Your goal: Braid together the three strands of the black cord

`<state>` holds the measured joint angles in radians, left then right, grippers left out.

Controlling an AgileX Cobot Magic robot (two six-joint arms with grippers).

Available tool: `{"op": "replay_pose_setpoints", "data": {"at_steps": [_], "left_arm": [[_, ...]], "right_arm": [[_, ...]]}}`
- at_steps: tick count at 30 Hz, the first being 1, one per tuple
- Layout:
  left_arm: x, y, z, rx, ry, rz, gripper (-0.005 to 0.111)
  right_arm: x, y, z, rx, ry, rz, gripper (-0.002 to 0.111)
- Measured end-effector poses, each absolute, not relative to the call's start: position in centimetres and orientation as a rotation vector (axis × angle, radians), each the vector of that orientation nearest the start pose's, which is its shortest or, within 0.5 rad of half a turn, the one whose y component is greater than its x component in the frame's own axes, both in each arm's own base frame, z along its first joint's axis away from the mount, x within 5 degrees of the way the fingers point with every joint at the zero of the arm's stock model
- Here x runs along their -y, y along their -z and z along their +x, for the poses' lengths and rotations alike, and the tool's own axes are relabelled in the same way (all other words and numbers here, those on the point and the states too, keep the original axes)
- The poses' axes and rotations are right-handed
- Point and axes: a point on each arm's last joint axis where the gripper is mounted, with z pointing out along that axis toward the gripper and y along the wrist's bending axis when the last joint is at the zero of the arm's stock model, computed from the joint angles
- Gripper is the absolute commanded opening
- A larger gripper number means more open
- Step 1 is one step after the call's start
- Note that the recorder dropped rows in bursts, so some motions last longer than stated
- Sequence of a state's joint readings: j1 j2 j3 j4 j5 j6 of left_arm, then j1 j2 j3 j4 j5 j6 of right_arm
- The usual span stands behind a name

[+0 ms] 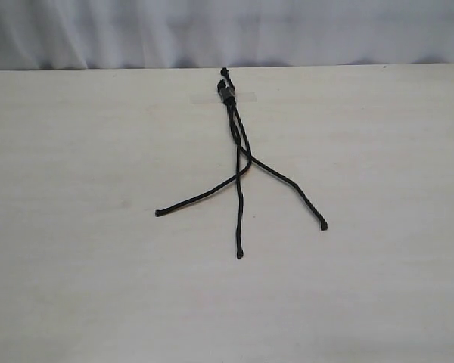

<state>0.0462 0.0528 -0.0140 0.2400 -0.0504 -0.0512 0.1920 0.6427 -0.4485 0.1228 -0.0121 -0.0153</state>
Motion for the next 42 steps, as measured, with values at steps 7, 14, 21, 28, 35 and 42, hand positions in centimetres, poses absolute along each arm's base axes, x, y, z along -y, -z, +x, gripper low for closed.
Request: {"op": "replay_pose_setpoints", "data": {"at_steps": [7,14,21,28,35,42], "left_arm": [[-0.5,-21.5,6.0,-1.494,-0.16,0.023,0.0],[-0.6,-21.0,6.0,-1.542,-0.174,0.023,0.0],[-0.6,-20.5,5.6,-1.586,-0.179,0.015,0.0],[-0.7,-19.9,5.6,-1.652,-0.182,0.009,0.0],[-0.7,-19.8,5.6,-1.665,-0.182,0.008,0.0],[-0.7,-19.8,5.6,-1.667,-0.182,0.008,0.0]], "right_arm": [[-2.6,-31.0,13.7,-1.669,-0.225,-0.069,0.005],[-2.6,-31.0,13.7,-1.669,-0.225,-0.069,0.005],[-2.6,-31.0,13.7,-1.669,-0.225,-0.069,0.005],[-2.6,-31.0,13.6,-1.667,-0.226,-0.069,0.005],[-2.6,-31.0,13.6,-1.667,-0.226,-0.069,0.005],[-2.6,-31.0,13.7,-1.661,-0.207,-0.089,0.005]]}}
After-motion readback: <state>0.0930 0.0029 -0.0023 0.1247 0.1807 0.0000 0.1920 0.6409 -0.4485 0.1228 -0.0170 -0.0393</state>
